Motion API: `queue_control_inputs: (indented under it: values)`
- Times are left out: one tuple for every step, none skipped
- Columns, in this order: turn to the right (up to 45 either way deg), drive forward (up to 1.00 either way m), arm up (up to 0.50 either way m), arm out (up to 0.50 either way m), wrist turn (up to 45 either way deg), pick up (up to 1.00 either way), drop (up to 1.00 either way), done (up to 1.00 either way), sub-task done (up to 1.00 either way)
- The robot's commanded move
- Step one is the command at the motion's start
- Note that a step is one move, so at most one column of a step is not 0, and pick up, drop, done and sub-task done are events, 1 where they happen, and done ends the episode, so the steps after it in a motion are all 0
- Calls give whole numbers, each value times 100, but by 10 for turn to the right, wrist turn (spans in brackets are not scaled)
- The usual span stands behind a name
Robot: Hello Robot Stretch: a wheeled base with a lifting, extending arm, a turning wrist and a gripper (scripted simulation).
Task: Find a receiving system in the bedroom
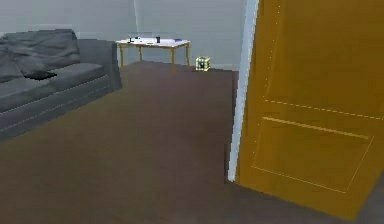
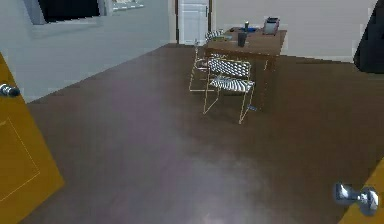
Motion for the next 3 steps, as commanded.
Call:
queue_control_inputs:
  values:
    - [0,15,0,0,0,0,0,0,0]
    - [-450,0,0,0,0,0,0,0,0]
    - [-390,0,0,0,0,0,0,0,0]
